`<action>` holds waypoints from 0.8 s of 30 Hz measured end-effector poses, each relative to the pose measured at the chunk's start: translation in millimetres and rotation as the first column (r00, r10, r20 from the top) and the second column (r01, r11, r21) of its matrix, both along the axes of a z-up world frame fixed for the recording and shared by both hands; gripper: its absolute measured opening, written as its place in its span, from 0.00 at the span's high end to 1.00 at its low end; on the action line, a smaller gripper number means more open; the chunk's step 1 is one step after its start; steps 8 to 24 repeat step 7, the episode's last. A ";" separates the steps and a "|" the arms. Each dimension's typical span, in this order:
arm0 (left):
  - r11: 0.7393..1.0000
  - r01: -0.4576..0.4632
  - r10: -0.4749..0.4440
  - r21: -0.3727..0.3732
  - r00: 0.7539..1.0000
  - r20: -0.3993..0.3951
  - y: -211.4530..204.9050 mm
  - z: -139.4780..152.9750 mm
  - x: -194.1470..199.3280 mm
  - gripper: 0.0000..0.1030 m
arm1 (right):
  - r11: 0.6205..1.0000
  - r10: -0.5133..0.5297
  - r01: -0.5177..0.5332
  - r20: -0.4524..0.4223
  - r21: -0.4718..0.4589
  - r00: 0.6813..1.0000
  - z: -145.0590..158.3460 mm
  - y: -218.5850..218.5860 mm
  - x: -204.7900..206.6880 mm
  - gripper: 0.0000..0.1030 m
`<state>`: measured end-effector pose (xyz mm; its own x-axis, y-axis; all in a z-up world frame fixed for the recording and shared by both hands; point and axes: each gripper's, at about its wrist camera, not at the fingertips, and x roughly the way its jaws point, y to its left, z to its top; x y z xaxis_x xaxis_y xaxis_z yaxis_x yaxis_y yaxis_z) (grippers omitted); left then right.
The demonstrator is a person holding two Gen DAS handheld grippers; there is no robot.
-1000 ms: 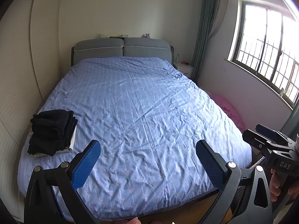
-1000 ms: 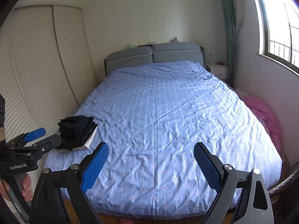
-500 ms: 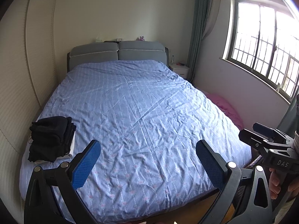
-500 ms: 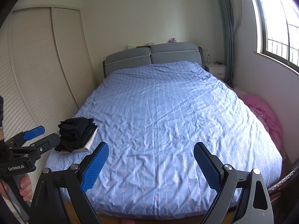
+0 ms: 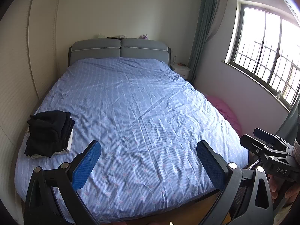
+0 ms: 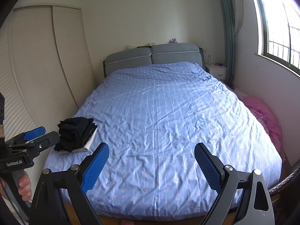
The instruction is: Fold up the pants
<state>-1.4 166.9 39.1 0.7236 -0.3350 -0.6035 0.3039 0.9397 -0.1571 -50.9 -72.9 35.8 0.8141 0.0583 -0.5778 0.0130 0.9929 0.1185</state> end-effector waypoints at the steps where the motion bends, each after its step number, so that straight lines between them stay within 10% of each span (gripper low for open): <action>1: 1.000 0.000 0.000 -0.005 1.000 -0.003 0.1 0.0 0.6 0.00 | 1.000 0.002 -0.002 0.000 -0.002 1.000 0.7 -0.8 0.1 0.10; 24: 1.000 -0.008 0.008 -0.011 1.000 -0.012 1.5 -2.8 3.5 0.00 | 1.000 0.005 -0.005 0.000 -0.014 1.000 3.5 -6.0 0.4 0.10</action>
